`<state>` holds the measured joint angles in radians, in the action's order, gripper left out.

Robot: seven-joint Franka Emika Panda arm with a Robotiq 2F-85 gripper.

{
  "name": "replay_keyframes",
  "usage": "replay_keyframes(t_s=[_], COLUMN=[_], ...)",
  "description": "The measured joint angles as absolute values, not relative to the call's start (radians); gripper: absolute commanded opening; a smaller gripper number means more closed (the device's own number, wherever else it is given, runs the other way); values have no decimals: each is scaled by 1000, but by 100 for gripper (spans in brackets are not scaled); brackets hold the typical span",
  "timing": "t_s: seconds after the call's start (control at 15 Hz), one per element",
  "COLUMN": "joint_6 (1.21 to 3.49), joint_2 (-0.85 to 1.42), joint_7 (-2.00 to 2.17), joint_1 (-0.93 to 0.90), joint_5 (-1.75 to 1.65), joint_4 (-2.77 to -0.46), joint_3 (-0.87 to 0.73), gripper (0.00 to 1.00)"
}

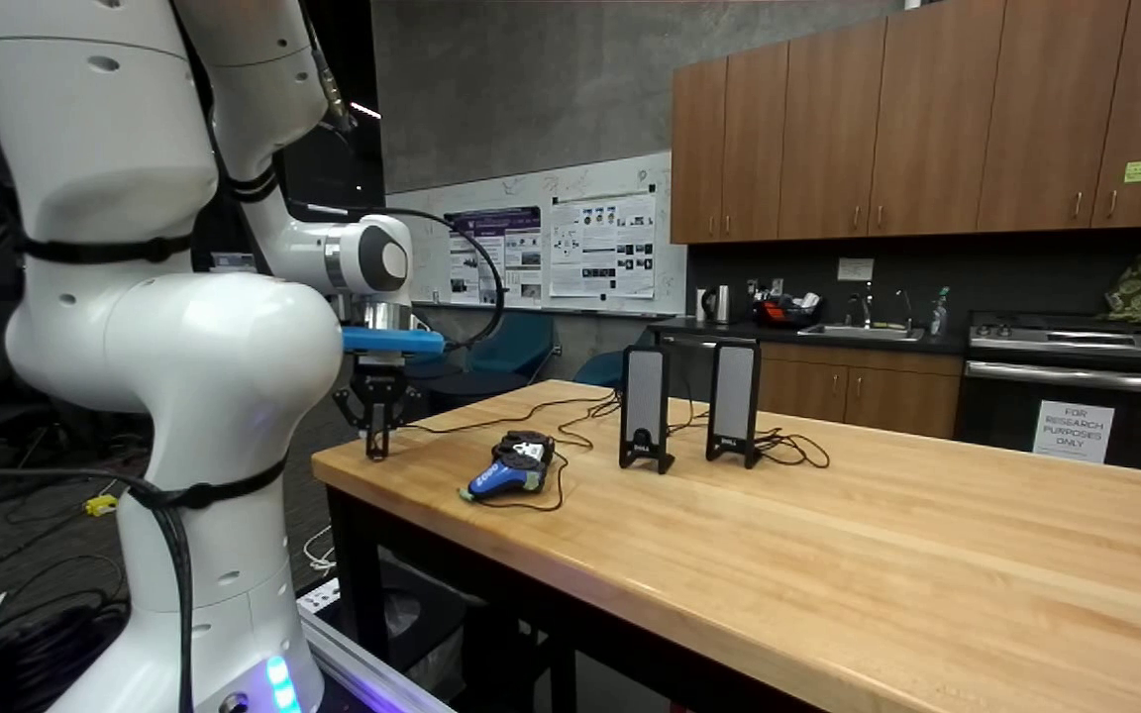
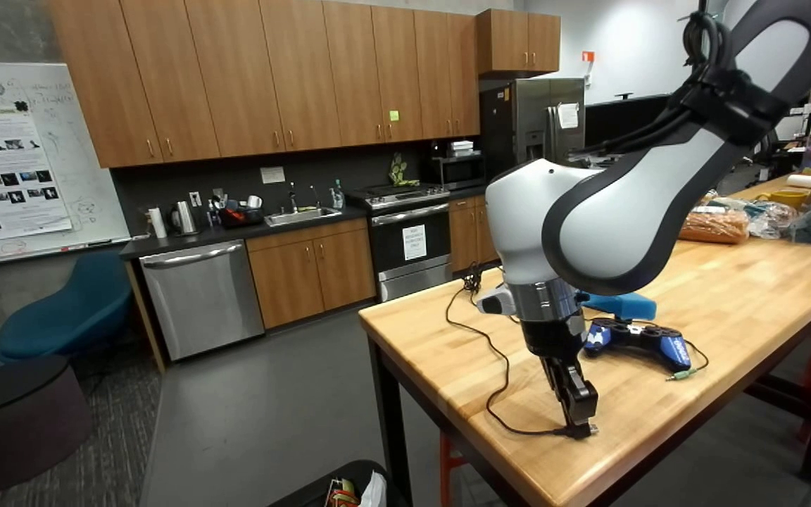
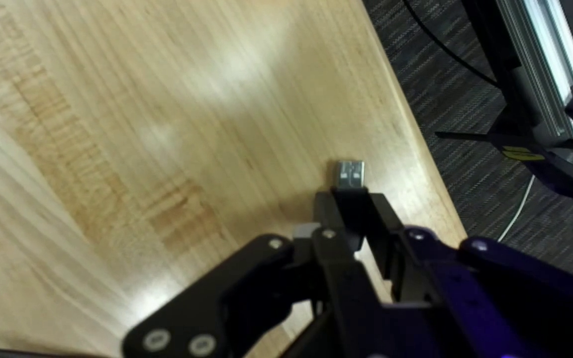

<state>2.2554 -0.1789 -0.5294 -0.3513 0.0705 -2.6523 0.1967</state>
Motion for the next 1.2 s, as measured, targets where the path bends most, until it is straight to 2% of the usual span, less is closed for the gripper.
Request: replay_keyframes(t_s=[0.13,0.6,1.2], joint_6=[2254,2240,2169], joint_2=[-177,-182,-270], joint_7=[-533,-535,-582], joint_1=[-351,-348,-272], joint_5=[70,70,-51], joint_4=[-2651,-2649,-2664], joint_3=[197,206,142], gripper=[54,99,100])
